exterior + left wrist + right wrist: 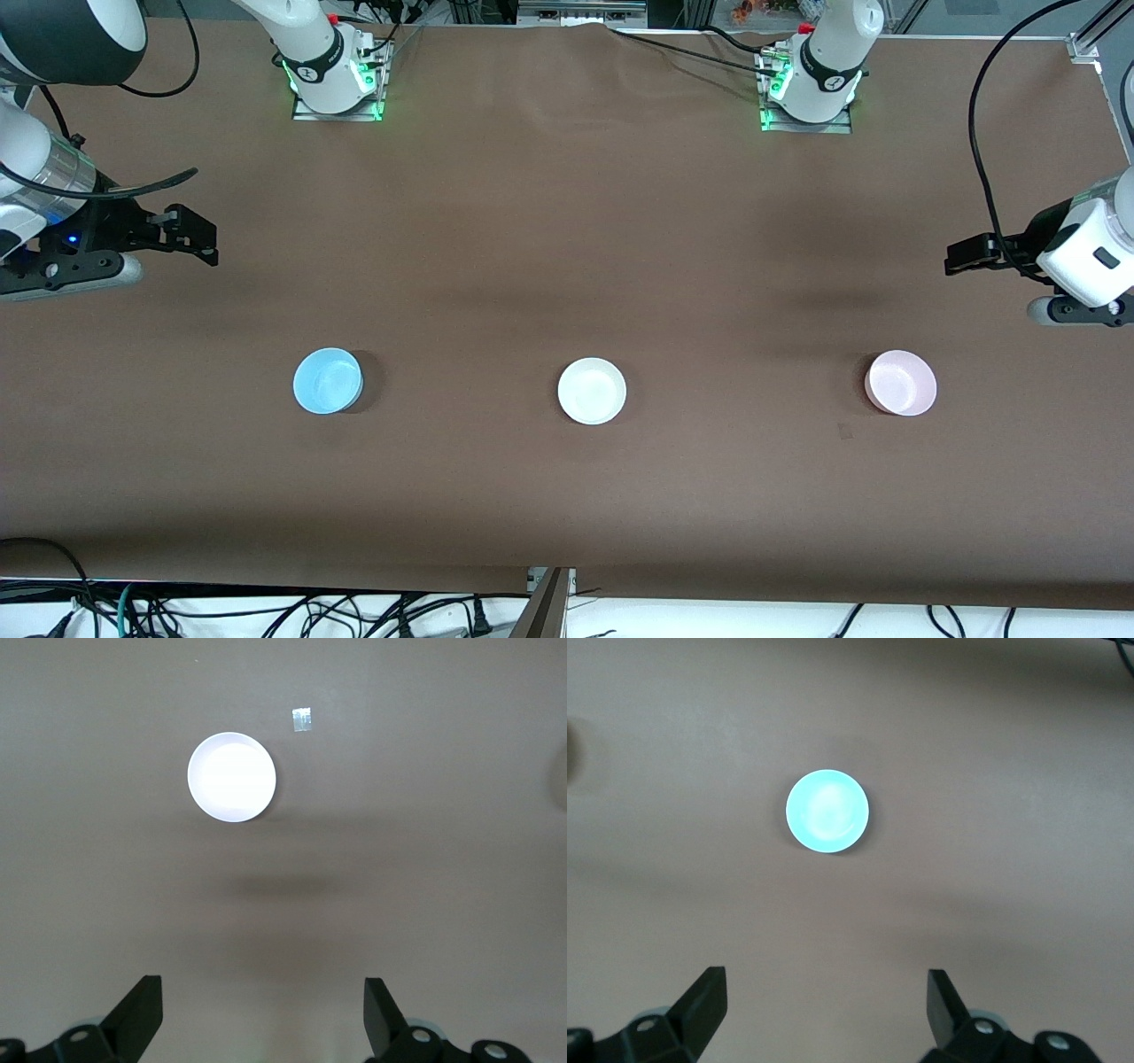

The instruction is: Stack pink and blue bowls on white bowl

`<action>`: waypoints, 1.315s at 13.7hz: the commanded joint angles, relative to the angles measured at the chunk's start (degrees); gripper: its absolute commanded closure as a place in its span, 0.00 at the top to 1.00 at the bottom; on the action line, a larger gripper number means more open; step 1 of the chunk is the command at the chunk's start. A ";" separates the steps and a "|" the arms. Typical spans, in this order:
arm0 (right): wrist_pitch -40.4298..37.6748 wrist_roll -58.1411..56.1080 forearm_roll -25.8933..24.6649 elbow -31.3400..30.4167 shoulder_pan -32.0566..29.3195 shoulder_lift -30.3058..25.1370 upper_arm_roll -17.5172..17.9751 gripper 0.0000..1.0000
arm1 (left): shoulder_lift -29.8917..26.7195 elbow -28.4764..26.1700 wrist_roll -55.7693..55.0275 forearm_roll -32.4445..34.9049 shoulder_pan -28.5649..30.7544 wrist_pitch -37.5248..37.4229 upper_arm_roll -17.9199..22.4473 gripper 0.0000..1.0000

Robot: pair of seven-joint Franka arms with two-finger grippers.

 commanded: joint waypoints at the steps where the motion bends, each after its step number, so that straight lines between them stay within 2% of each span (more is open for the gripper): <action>1: -1.12 0.32 1.29 -0.10 -0.08 -0.87 0.46 1.00 | 1.44 1.64 1.30 0.62 1.65 0.03 0.03 1.00; 4: -1.03 0.23 1.47 -0.10 -0.08 -0.78 0.46 1.00 | 1.62 0.68 4.19 0.00 4.90 3.09 0.55 1.00; 6: -1.12 0.23 1.47 -0.01 -0.08 -0.87 0.46 0.99 | 2.93 -2.74 7.70 -0.79 5.35 8.18 3.96 1.00; 8: -1.12 0.23 1.47 -0.01 -0.08 -0.78 0.46 0.99 | 6.52 -4.69 9.47 -1.31 6.84 12.93 5.03 1.00; 10: -1.21 0.23 1.56 -0.01 -0.08 -0.78 0.38 0.99 | 9.69 -5.74 9.57 -6.13 8.86 16.19 5.21 1.00; 13: -1.38 0.23 1.56 -0.10 -0.08 -0.87 0.29 0.99 | 13.12 -9.25 10.88 -8.96 8.87 25.92 5.74 1.00; 16: -1.38 0.23 1.56 -0.10 -0.17 -0.87 0.20 0.99 | 18.47 -10.14 16.75 -14.14 9.48 32.45 5.74 1.00; 18: -1.30 0.23 1.56 -0.10 -0.17 -0.78 0.20 0.99 | 20.77 -12.67 19.40 -14.94 9.84 39.98 5.74 1.00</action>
